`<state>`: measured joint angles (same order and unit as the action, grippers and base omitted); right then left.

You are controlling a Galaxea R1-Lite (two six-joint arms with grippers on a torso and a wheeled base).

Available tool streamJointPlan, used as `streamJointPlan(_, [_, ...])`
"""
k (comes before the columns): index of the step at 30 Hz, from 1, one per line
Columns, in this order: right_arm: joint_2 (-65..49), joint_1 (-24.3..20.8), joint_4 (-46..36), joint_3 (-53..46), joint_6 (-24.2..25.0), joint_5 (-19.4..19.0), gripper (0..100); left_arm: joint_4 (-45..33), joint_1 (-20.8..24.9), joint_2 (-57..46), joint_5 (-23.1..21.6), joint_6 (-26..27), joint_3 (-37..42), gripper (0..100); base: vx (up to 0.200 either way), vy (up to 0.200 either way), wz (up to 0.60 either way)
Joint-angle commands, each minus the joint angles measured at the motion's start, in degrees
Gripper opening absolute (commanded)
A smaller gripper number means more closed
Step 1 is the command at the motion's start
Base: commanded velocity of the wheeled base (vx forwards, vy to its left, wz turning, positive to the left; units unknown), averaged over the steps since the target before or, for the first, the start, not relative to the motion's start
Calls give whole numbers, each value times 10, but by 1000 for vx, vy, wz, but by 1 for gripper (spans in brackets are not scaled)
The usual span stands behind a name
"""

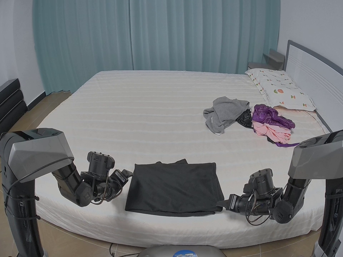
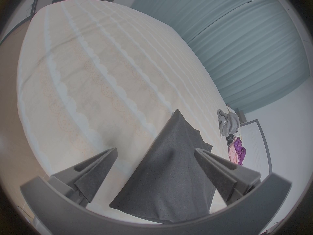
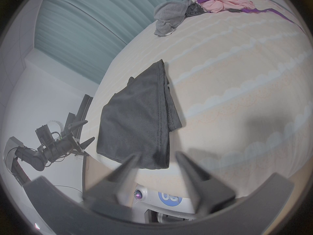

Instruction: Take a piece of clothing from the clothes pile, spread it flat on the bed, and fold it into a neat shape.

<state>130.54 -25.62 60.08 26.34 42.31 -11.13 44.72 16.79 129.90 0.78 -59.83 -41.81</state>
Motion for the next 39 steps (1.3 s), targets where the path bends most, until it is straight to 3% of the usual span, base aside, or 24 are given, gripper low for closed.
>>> streamJointPlan(1, [-5, 3, 0, -2, 5, -4, 100, 0, 0, 1, 0, 1, 1, 100, 0, 0, 0])
streamJointPlan(5, [-22, 18, 0, -2, 11, -6, 100, 1, 1, 3, 4, 1, 1, 100, 0, 0, 0])
streamJointPlan(10, [-42, 66, 0, 6, 61, -28, 100, 0, 1, 2, 4, 0, 1, 100, 0, 0, 0])
streamJointPlan(20, [-10, 170, 0, 51, 87, -53, 100, 2, 11, 5, -2, 20, 0, 100, 0, 0, 0])
streamJointPlan(27, [-3, 168, 0, 54, 88, -61, 100, 17, 12, 42, -3, 118, -19, 100, 0, 0, 0])
streamJointPlan(32, [-3, 167, 0, 55, 88, -61, 100, 84, 11, 82, -3, 176, -25, 100, 0, 0, 0])
streamJointPlan(39, [-2, 167, 0, 55, 88, -62, 100, 92, 15, 96, -14, 189, -49, 100, 0, 0, 0])
